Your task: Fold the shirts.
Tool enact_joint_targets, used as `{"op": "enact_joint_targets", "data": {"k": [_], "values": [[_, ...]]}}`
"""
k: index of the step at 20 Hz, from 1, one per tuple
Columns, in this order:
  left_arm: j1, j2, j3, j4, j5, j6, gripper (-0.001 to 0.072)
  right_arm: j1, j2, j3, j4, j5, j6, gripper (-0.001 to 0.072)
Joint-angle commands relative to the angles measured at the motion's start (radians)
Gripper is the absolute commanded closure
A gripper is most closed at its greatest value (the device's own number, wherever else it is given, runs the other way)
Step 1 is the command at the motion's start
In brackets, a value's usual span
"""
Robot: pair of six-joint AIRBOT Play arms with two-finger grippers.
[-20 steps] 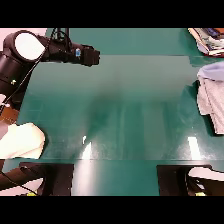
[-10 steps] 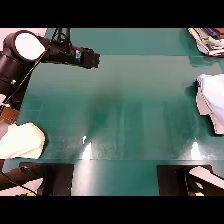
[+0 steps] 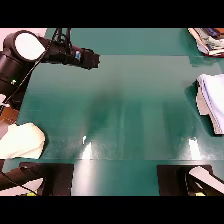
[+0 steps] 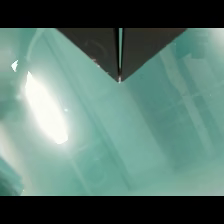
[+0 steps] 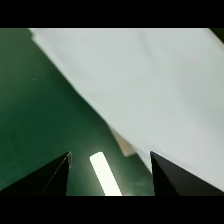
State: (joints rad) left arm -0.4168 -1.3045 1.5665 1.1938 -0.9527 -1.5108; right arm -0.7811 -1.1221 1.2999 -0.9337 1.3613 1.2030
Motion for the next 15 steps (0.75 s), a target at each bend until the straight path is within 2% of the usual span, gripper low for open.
{"op": "enact_joint_targets", "data": {"k": [1, 2, 3, 4, 5, 7, 11, 15], "values": [[0.0, 0.0, 0.0, 0.002, 0.018, 0.0, 0.0682, 0.215, 0.003, 0.062, 0.121, -0.011, 0.001, 0.0138], [0.0, 0.0, 0.0, 0.002, 0.032, 0.0, 0.0683, 0.298, 0.003, 0.076, 0.12, -0.022, 0.001, 0.0139], [0.0, 0.0, 0.0, 0.002, 0.043, 0.0, 0.0683, 0.369, 0.003, 0.086, 0.12, -0.031, 0.001, 0.021], [0.0, 0.0, 0.0, 0.002, 0.054, 0.0, 0.0683, 0.441, 0.003, 0.095, 0.12, -0.038, 0.001, 0.0399], [0.0, 0.0, 0.0, 0.002, 0.058, 0.0, 0.0683, 0.5, 0.002, 0.103, 0.119, -0.045, 0.0, 0.0526], [0.0, 0.0, 0.0, 0.002, 0.058, 0.0, 0.0682, 0.601, 0.0, 0.116, 0.118, -0.057, 0.0, 0.0702], [0.0, 0.0, 0.0, 0.002, 0.06, 0.0, 0.0683, 0.711, -0.006, 0.115, 0.1, -0.071, 0.0, 0.0698], [0.0, 0.0, 0.0, 0.002, 0.064, 0.0, 0.0683, 0.724, -0.006, 0.113, 0.089, -0.071, 0.0, 0.0698]]}}
